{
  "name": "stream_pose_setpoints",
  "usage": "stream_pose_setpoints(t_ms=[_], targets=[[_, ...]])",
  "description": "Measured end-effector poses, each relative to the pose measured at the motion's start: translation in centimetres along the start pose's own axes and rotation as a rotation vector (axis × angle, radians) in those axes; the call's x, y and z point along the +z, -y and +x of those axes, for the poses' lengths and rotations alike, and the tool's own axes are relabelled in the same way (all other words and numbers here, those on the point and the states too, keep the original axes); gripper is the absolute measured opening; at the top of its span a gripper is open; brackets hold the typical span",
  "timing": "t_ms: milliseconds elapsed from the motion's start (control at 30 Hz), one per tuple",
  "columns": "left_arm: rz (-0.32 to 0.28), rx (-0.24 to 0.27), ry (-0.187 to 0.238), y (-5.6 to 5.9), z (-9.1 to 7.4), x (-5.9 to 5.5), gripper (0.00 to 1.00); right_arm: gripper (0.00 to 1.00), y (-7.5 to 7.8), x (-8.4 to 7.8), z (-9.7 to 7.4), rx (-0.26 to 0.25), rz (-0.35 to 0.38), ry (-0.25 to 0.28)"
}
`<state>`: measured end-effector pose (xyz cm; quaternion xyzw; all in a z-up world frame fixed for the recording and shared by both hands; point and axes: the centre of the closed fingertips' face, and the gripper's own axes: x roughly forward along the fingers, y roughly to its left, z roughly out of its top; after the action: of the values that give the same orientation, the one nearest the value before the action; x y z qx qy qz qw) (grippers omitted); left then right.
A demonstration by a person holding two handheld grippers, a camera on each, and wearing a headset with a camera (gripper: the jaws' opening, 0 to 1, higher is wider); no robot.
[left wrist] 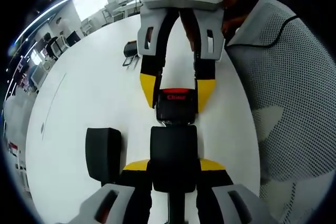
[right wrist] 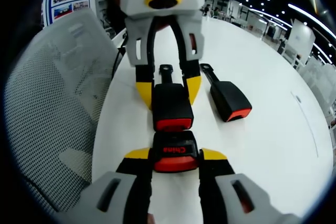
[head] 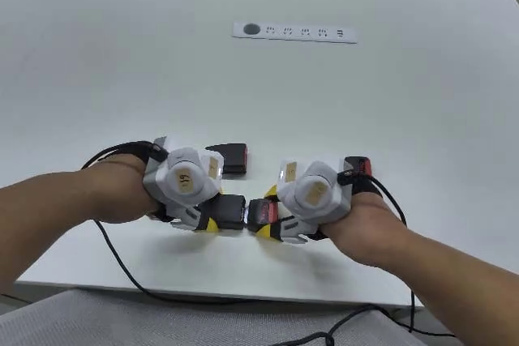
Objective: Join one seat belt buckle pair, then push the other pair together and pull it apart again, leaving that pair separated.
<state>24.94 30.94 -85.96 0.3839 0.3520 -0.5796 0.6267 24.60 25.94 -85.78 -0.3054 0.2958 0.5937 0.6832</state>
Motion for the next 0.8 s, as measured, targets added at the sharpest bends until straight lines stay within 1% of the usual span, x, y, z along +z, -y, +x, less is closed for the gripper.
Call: stream_pose_setpoints(t_ms=[67, 200, 267, 367, 433, 533, 667, 700, 733, 800], targets=[[-0.004, 0.003, 0.003, -0.07, 0.04, 0.04, 0.32, 0.33, -0.04, 0.04, -0.04, -0.001, 0.003, 0.006], [-0.008, 0.003, -0.003, -0.19, 0.01, 0.07, 0.32, 0.33, -0.03, -0.02, -0.05, -0.001, 0.0, 0.002], [-0.035, 0.011, 0.013, -0.34, -0.09, -0.02, 0.32, 0.33, -0.04, -0.18, -0.2, -0.002, -0.017, -0.002], [-0.042, 0.032, 0.032, -0.28, -0.21, -0.12, 0.32, 0.32, 0.08, -0.38, -0.29, 0.007, -0.03, 0.0], [-0.046, 0.036, 0.041, -0.33, -0.23, -0.15, 0.32, 0.32, 0.16, -0.41, -0.17, 0.016, -0.028, -0.001], [-0.046, 0.031, 0.041, -0.37, -0.19, -0.11, 0.32, 0.32, 0.14, -0.47, -0.07, 0.019, -0.034, -0.003], [-0.048, 0.033, 0.026, -0.33, -0.14, -0.12, 0.33, 0.33, 0.13, -0.44, -0.02, 0.018, -0.025, -0.006], [-0.046, 0.034, 0.021, -0.27, -0.11, -0.1, 0.33, 0.33, 0.14, -0.41, 0.01, 0.02, -0.012, -0.008], [-0.037, 0.034, 0.021, -0.25, -0.12, -0.1, 0.33, 0.33, 0.18, -0.38, 0.06, 0.025, -0.005, -0.009], [-0.042, 0.039, 0.036, -0.28, -0.18, -0.2, 0.34, 0.34, 0.17, -0.37, 0.08, 0.028, -0.008, -0.012]])
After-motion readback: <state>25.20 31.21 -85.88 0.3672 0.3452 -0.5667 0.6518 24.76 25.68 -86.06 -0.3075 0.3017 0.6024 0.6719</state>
